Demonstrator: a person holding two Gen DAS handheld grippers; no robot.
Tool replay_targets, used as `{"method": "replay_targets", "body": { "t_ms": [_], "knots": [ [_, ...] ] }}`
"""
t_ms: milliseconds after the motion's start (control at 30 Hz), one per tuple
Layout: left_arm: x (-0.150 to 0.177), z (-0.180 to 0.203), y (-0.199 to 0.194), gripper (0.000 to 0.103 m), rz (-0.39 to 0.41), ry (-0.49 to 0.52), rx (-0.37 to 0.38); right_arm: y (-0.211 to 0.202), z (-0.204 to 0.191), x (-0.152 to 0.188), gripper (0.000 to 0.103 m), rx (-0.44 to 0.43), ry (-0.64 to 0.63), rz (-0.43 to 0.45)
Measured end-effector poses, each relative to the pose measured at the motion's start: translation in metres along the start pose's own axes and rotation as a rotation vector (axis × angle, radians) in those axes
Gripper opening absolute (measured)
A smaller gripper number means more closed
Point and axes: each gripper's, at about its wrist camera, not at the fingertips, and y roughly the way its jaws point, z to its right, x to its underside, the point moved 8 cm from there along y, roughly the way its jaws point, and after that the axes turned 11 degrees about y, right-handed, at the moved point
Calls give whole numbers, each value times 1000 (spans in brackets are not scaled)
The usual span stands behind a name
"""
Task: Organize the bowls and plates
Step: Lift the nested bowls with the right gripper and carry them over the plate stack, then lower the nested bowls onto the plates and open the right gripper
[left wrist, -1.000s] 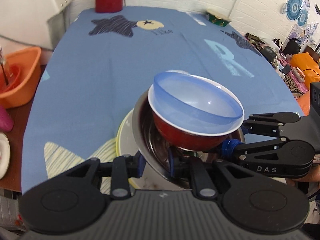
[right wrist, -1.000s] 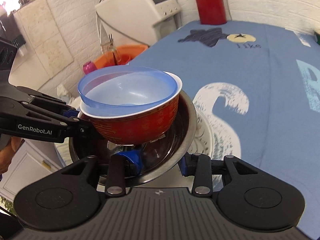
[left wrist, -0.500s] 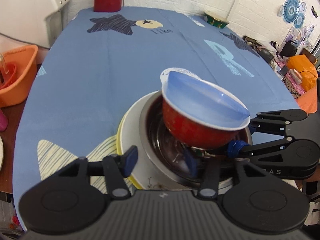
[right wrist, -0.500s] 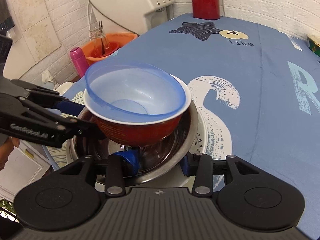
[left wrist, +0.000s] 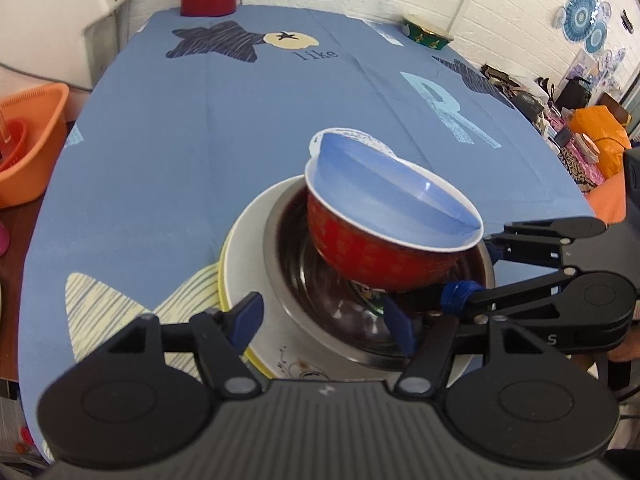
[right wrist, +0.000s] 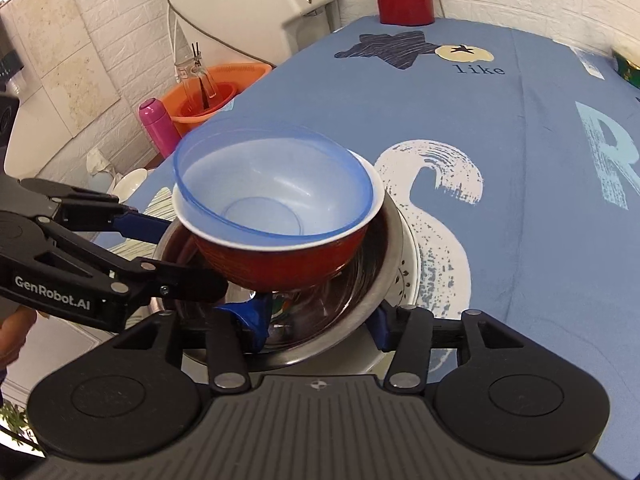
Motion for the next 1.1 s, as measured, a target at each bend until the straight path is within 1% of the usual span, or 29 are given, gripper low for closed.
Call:
{"method": "replay_targets", "body": {
  "t_ms": [33, 100, 167, 200, 233, 267, 300, 367, 400, 500, 600, 700, 800, 867, 967, 1033, 1100],
  "knots": [
    [0, 1, -2, 67, 6, 5, 1, -6, 0, -1, 40, 2, 11, 9],
    [-2, 0, -6, 68, 28, 13, -6, -12, 0, -4, 42, -24, 13, 46],
    [-5, 0, -5, 68, 30, 8, 3, -9, 3, -4, 43, 12, 20, 26],
    [-6, 0, -6, 68, 40, -3, -1, -12, 0, -5, 45, -1, 18, 36],
    [-8, -2, -6, 69, 45, -7, -8, -17, -4, -6, 44, -28, 10, 65],
    [-9, -3, -8, 69, 53, -10, -11, -10, -7, -6, 48, -26, -7, 77],
    [-10, -4, -9, 69, 55, -16, -9, -13, -2, -4, 47, -17, -2, 62],
    [-11, -6, -12, 69, 66, -23, -9, -16, 4, -6, 48, 13, 8, 83],
    [-12, -5, -13, 69, 71, -20, -10, -20, 5, -7, 49, 7, 2, 99],
    [-14, -6, -17, 69, 84, -17, -23, -26, 8, -5, 49, -1, 7, 99],
    [-16, -10, -24, 69, 105, -35, -17, -38, 17, -4, 50, 17, 7, 127],
    [-24, -16, -34, 70, 146, -56, -32, -52, 35, -7, 50, 43, 50, 174],
    [-35, -24, -39, 71, 184, -99, -47, -60, 56, -12, 50, 43, 148, 224],
    [-43, -27, -38, 71, 208, -119, -43, -63, 65, -14, 50, 50, 181, 254],
    [-60, -32, -32, 72, 242, -156, -67, -64, 75, -17, 51, 65, 226, 299],
    [-74, -37, -22, 72, 257, -180, -89, -58, 80, -19, 51, 65, 251, 301],
    [-87, -45, -8, 72, 246, -211, -140, -54, 82, -20, 51, 64, 265, 296]
  ]
}}
